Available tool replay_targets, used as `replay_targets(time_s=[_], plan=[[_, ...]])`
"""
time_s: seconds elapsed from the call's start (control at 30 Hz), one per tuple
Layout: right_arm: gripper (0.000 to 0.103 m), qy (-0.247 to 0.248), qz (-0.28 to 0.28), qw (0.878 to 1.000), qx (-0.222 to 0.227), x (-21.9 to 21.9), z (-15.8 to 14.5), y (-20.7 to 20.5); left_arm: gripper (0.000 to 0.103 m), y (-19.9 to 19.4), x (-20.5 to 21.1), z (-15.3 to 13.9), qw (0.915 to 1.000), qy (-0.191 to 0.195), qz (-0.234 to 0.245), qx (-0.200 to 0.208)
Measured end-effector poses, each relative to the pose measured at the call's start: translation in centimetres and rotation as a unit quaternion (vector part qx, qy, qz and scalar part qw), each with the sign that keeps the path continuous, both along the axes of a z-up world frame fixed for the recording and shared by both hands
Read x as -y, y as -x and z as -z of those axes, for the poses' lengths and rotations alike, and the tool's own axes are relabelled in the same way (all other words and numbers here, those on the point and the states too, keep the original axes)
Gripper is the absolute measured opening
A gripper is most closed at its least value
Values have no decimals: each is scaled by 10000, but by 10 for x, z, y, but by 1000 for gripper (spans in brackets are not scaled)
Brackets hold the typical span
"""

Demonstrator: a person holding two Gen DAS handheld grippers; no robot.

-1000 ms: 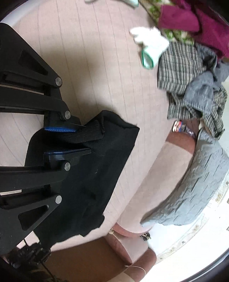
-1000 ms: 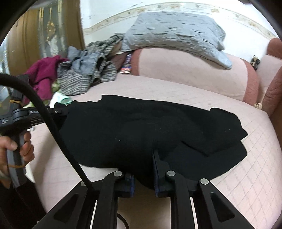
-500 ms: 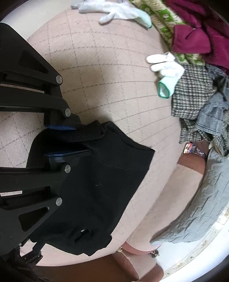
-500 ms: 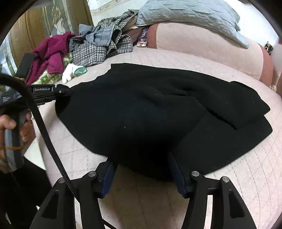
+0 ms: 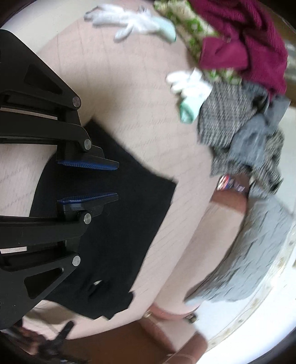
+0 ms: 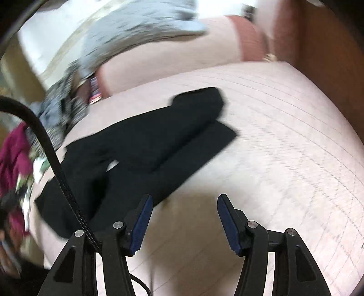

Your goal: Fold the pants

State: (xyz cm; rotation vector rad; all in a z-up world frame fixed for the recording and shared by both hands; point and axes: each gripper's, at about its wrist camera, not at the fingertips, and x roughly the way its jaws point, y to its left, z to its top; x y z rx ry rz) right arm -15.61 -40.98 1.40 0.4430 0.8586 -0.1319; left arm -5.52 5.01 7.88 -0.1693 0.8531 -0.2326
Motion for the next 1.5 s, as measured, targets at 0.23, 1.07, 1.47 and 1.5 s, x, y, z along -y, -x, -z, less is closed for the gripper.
replay_targets(time_s=[0.23, 1.07, 1.47, 1.5], plan=[[57, -77, 282, 9995, -108, 34, 14, -28, 19, 4, 68, 18, 9935, -120, 1098, -273], [8, 31, 322, 9965, 765, 48, -21, 15, 19, -7, 138, 42, 9857, -227, 1542, -639], [8, 206, 562, 9968, -537, 72, 26, 115, 19, -3, 126, 42, 9885, -311, 1320, -673], [10, 221, 608, 9969, -459, 72, 26, 117, 19, -3, 126, 44, 9883, -355, 1308, -699]])
